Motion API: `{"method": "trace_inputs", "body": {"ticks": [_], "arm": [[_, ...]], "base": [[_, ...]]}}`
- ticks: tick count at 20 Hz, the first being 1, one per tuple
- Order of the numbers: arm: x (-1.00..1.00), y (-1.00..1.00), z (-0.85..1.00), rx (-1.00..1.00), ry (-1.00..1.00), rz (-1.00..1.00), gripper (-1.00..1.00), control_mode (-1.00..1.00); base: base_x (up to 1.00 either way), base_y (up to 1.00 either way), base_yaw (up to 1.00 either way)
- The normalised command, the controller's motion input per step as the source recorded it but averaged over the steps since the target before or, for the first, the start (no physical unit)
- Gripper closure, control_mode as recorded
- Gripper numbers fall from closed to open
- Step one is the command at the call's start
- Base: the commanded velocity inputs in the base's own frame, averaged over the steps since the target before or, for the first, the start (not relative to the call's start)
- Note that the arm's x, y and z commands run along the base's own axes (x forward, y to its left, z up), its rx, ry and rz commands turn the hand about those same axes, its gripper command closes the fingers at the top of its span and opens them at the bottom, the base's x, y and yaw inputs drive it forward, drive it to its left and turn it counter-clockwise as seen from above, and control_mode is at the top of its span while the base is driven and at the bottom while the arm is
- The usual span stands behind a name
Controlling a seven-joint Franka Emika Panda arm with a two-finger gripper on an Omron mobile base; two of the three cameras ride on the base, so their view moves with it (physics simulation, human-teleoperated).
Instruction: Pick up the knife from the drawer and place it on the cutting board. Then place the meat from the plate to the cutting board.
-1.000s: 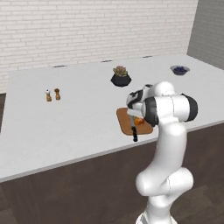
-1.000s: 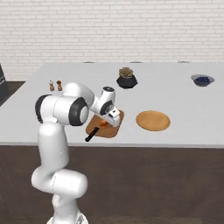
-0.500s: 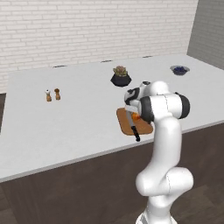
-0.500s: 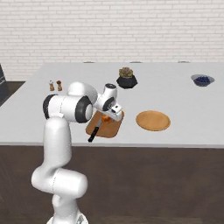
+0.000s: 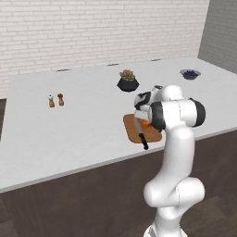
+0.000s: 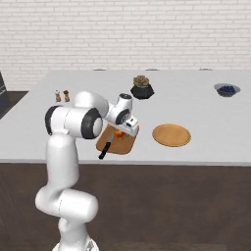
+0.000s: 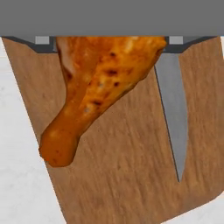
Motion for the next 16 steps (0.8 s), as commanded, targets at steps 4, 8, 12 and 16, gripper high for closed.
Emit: {"method": "trace_inputs", "body": {"ticks": [4, 8, 12, 16], "arm": [[-0.52, -0.01, 0.70, 0.00, -0.16, 0.06, -1.00, -1.00], [-0.89, 0.01, 0.90, 0.00, -0.14, 0.09, -1.00, -1.00], [-1.00, 0.40, 0.66, -0.04, -0.11, 0.13, -1.00, -1.00], [-1.00, 0.82, 0.61, -0.19, -0.10, 0.17, -1.00, -1.00]], "base": [[0.00, 0.00, 0.00], [0.00, 0.00, 0.00], [0.00, 0.00, 0.00], [0.00, 0.00, 0.00]]}}
